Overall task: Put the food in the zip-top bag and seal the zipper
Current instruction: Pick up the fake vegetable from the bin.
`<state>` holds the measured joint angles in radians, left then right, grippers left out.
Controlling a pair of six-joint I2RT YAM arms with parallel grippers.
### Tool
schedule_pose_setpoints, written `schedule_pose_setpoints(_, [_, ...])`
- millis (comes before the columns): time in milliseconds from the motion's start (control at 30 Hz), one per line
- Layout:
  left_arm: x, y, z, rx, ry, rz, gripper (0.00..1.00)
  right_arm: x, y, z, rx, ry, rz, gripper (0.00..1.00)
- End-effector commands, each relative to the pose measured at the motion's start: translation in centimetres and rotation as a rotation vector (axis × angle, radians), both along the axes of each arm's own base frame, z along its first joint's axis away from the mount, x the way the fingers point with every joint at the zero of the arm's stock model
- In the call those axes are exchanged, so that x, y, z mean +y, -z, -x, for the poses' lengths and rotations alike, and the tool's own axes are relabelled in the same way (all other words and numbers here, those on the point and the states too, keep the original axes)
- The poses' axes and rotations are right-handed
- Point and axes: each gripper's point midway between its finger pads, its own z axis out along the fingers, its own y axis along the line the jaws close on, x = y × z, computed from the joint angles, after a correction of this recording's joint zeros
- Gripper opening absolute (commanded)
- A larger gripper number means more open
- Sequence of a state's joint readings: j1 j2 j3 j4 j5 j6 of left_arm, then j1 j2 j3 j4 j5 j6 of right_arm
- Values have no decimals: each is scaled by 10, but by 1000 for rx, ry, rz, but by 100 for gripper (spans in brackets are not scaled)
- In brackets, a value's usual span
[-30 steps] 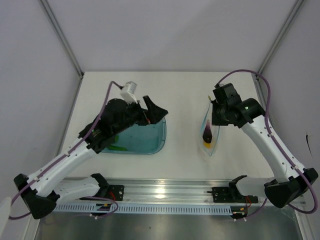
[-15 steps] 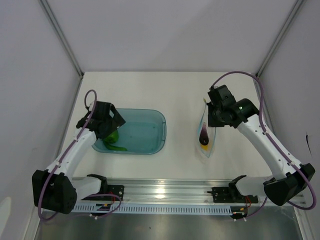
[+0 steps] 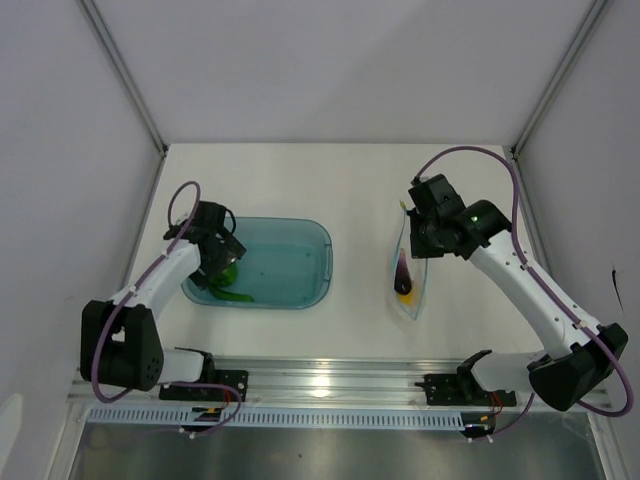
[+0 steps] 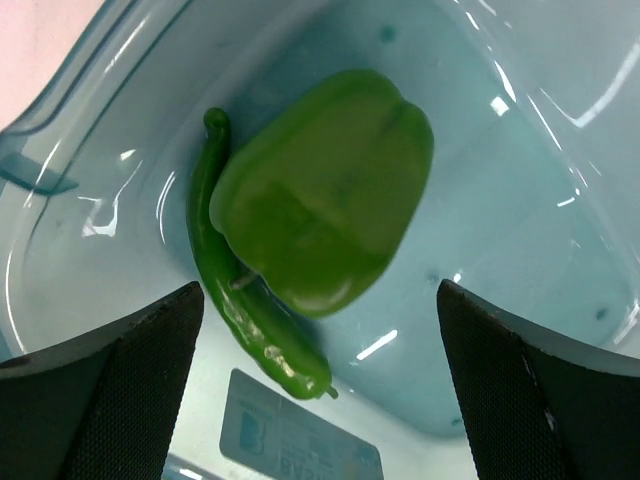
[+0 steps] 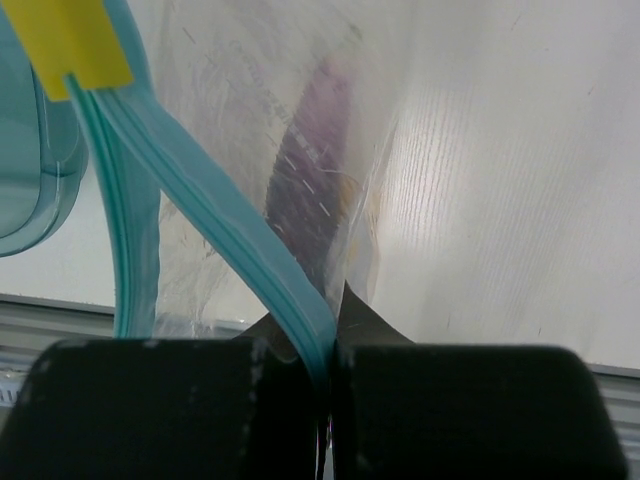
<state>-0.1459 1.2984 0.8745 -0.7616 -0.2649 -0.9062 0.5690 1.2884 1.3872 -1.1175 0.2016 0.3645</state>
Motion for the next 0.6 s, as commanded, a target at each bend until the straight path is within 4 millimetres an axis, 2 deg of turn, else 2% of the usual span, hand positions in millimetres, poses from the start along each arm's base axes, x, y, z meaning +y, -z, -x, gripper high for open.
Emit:
schedule_pose_setpoints(0, [9, -5, -19, -24, -74, -8, 99, 3, -2, -4, -24, 1, -7, 0])
schedule_pose_setpoints(333, [10, 22, -39, 73, -112, 7, 96, 4, 0, -2, -22, 2, -9, 0])
schedule_pose_setpoints(567, [9, 31, -37, 63, -122, 20, 75, 5, -1, -1, -25, 3, -14, 0])
